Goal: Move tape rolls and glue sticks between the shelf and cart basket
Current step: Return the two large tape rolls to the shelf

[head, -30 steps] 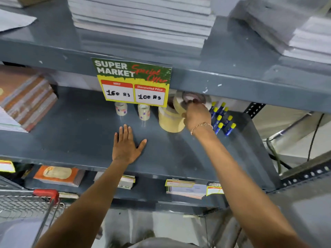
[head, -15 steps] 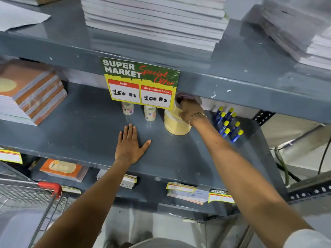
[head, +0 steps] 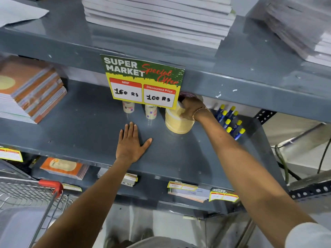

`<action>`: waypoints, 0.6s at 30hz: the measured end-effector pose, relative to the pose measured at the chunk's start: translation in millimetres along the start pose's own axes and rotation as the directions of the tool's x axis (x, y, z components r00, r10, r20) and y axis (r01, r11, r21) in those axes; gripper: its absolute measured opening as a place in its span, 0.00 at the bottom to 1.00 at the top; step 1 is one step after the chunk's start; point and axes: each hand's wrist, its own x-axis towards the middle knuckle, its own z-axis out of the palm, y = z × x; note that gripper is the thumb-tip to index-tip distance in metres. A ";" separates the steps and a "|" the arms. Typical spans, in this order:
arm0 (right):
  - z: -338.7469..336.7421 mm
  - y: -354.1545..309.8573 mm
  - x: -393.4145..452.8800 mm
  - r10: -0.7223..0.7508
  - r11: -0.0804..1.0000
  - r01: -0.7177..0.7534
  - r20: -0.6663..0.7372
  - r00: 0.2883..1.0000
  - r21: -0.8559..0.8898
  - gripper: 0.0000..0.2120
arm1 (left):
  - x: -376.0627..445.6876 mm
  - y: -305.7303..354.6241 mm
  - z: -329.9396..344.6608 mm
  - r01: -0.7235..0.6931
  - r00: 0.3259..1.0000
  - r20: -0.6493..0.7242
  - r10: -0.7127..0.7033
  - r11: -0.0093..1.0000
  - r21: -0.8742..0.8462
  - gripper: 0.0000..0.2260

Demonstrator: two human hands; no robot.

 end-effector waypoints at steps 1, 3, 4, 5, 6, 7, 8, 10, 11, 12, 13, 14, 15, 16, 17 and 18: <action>1.9 -0.7 -1.2 0.000 1.000 0.000 -0.019 1.000 -0.003 0.21 | 0.0 0.0 0.0 0.001 1.000 0.000 -0.001 1.000 0.000 0.43; 6.7 -4.0 -4.8 0.003 1.000 -0.003 -0.048 0.999 -0.008 0.14 | 0.4 0.2 -0.1 0.002 1.000 0.003 -0.002 1.000 0.002 0.43; 8.7 -6.2 -6.6 0.002 1.000 -0.003 -0.062 0.998 -0.011 0.11 | 0.6 0.3 -0.3 0.001 1.000 0.004 -0.001 1.000 0.004 0.43; 10.3 -7.9 -8.1 0.001 1.000 -0.002 -0.075 0.997 -0.011 0.09 | 0.5 0.6 -0.5 -0.001 1.000 0.005 0.001 1.000 0.005 0.43; 11.1 -8.6 -9.1 -0.001 1.000 0.001 -0.086 0.996 -0.009 0.09 | 0.3 0.7 -0.7 -0.001 1.000 0.004 0.001 1.000 0.003 0.43; 11.0 -8.9 -9.0 -0.006 1.000 0.006 -0.096 0.995 -0.004 0.10 | 0.2 0.6 -0.8 -0.001 1.000 0.002 0.001 1.000 0.001 0.42; 10.8 -8.5 -8.8 -0.010 1.000 0.010 -0.102 0.995 0.003 0.12 | 0.3 0.8 -0.8 -0.002 1.000 0.002 0.002 1.000 0.002 0.42; 10.1 -7.5 -8.4 -0.009 1.000 0.011 -0.094 0.996 0.021 0.14 | 0.3 0.8 -1.1 -0.003 1.000 0.004 0.003 1.000 0.006 0.42; 10.0 -7.3 -8.1 -0.007 1.000 0.010 -0.085 0.996 0.026 0.15 | 0.3 0.9 -1.2 -0.003 1.000 0.007 0.002 1.000 0.008 0.42; 10.1 -7.2 -8.0 -0.010 1.000 0.013 -0.077 0.997 0.028 0.15 | -0.1 1.1 -0.9 -0.001 1.000 0.011 0.001 1.000 0.011 0.42; 10.1 -7.0 -7.8 -0.013 0.999 0.016 -0.070 0.997 0.030 0.15 | -0.3 1.2 -0.6 -0.001 1.000 0.016 0.001 1.000 0.015 0.42; 10.0 -7.0 -7.3 -0.019 0.999 0.021 -0.064 0.998 0.031 0.16 | -0.5 1.2 -0.4 0.000 1.000 0.021 0.000 1.000 0.019 0.42; 9.8 -6.8 -6.4 -0.023 0.999 0.025 -0.057 0.998 0.036 0.16 | -0.7 1.0 -0.5 0.001 1.000 0.026 -0.002 1.000 0.020 0.42; 9.6 -6.3 -5.9 -0.023 0.999 0.025 -0.054 0.998 0.043 0.17 | -0.6 1.2 -0.6 0.001 1.000 0.030 -0.001 1.000 0.019 0.42; 9.7 -6.3 -6.0 -0.022 0.998 0.024 -0.052 0.998 0.051 0.17 | -0.6 1.2 -0.5 0.000 1.000 0.031 0.000 1.000 0.017 0.42; 10.3 -6.3 -6.2 -0.023 0.998 0.026 -0.056 0.998 0.056 0.18 | -0.5 1.1 -0.5 -0.002 1.000 0.031 0.002 1.000 0.017 0.42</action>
